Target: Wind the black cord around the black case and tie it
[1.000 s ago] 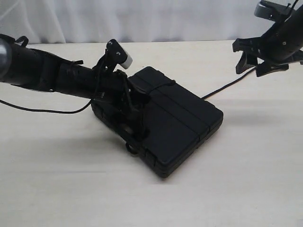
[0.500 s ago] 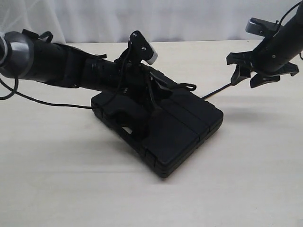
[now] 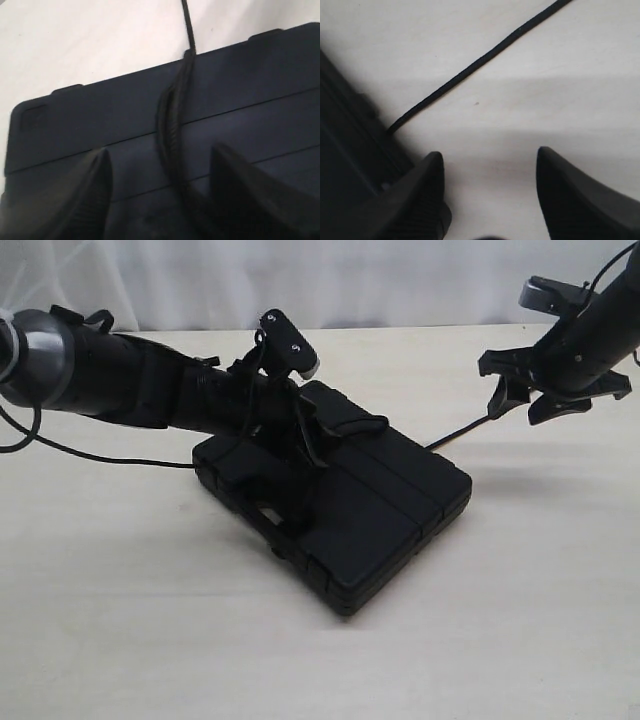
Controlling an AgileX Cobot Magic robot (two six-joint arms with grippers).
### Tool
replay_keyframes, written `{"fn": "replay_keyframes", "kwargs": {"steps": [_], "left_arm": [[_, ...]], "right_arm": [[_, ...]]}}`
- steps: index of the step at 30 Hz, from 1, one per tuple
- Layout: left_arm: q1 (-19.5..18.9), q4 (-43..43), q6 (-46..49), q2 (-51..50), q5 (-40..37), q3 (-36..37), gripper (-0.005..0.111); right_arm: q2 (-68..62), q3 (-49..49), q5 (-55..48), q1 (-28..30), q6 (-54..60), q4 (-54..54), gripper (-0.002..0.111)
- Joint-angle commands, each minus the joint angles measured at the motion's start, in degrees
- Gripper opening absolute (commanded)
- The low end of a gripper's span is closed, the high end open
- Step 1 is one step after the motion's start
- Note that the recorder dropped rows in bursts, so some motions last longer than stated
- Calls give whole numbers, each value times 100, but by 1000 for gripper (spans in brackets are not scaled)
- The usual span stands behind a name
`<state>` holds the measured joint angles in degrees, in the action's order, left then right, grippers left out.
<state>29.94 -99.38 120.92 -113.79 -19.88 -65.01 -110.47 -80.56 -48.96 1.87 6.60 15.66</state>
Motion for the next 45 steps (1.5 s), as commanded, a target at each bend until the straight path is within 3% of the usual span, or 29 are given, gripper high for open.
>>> {"fn": "replay_keyframes", "kwargs": {"steps": [1,4,7,11,15,18,21,24,26,28,30,38,45], "left_arm": [[18,173,178,58,-1392,21,33],[68,195,178,47,-995,21,31],[81,229,53,-6,-436,31,40],[81,282,28,-79,-355,31,53],[81,271,120,-79,-544,18,54],[81,344,189,-68,-612,-47,54],[70,344,189,-54,-612,-47,54],[70,344,189,-54,-612,-47,54],[70,344,189,-54,-601,-47,54],[70,344,189,-54,-467,-73,54],[70,333,189,-54,-344,-95,54],[70,378,189,-54,-392,-95,54],[70,371,189,-54,-382,-95,54]], "right_arm": [[0,0,84,15,21,-117,53],[-110,0,51,126,-173,-305,53],[-262,0,88,362,-185,-146,53],[-448,0,394,704,-141,324,53],[-633,0,1210,951,-100,1060,53],[-1128,-82,2406,997,-88,2112,53],[-1805,-742,2246,997,57,2416,53],[-2765,-1938,1447,997,4,2390,53],[-3096,-2282,1247,997,-60,2390,47],[-3307,-2440,1117,997,105,2390,31],[-3443,-2468,1057,942,639,2433,5],[-3258,-2468,770,660,1985,2774,4],[-2580,-2304,675,247,2420,1372,4]]}}
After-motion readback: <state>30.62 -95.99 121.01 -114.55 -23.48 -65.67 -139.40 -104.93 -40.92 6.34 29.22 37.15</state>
